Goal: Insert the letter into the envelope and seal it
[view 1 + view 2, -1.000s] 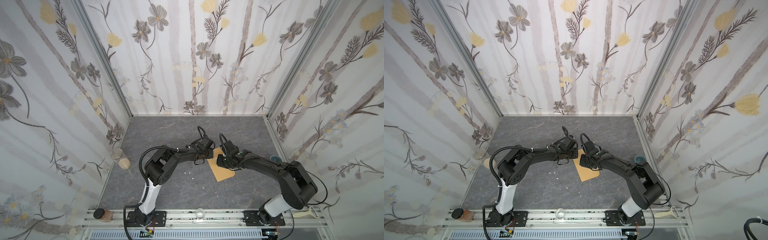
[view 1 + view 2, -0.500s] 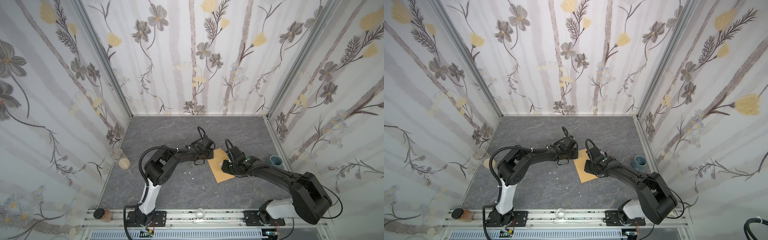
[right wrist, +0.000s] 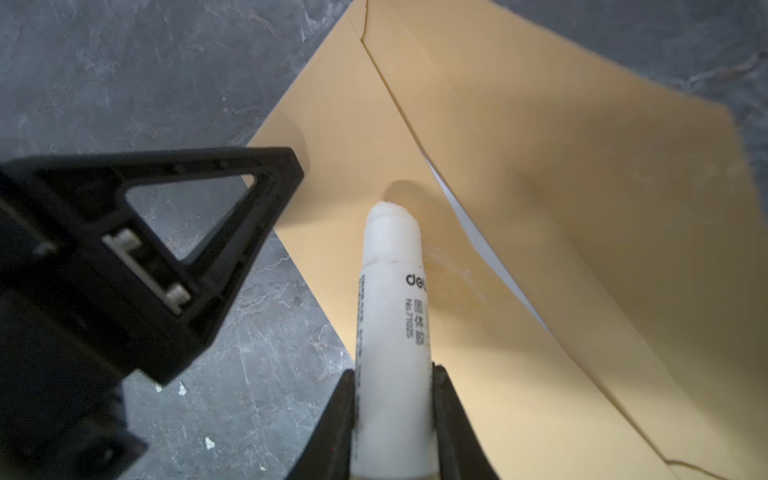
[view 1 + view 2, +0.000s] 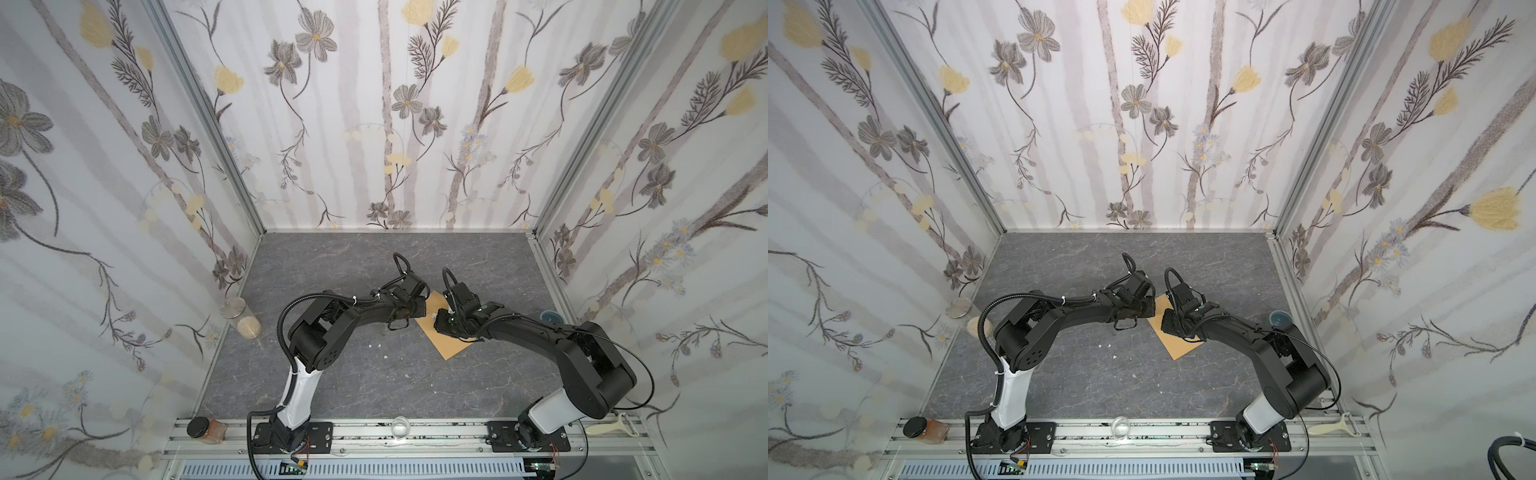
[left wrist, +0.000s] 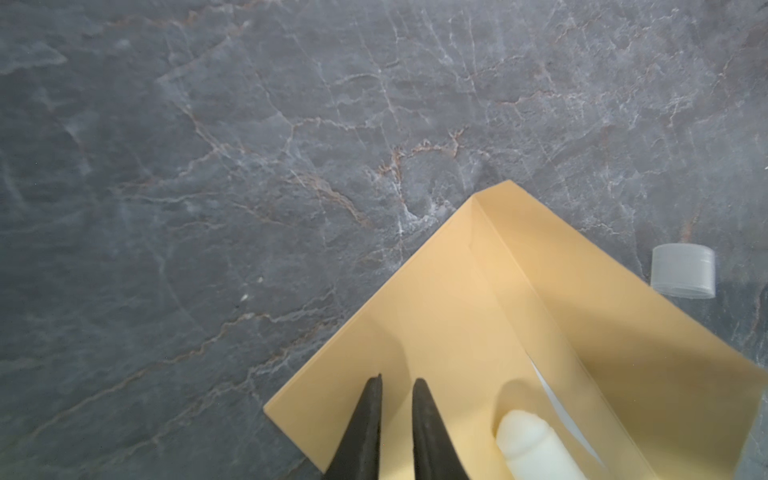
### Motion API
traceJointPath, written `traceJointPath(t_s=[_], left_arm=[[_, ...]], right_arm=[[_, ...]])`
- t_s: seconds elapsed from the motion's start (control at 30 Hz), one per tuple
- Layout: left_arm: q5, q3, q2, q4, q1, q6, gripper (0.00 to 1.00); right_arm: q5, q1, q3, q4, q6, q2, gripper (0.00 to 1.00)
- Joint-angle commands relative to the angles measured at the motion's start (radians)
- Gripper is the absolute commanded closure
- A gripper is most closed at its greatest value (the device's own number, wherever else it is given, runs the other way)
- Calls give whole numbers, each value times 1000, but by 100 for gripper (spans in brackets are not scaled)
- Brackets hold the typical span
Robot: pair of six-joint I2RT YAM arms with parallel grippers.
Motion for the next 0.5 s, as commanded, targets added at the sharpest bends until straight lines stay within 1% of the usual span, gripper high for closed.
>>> traceJointPath(t_s=[0.0, 0.33, 0.47], left_arm=[[23, -10, 3, -140, -4, -14, 82], [0, 1, 16, -140, -4, 1, 82], [-12, 7, 22, -140, -4, 10, 82]], right_arm=[[24, -5, 3, -61, -12, 5, 100], [8, -14, -70, -88, 7, -96, 100], [5, -16, -75, -115, 7, -131, 100]])
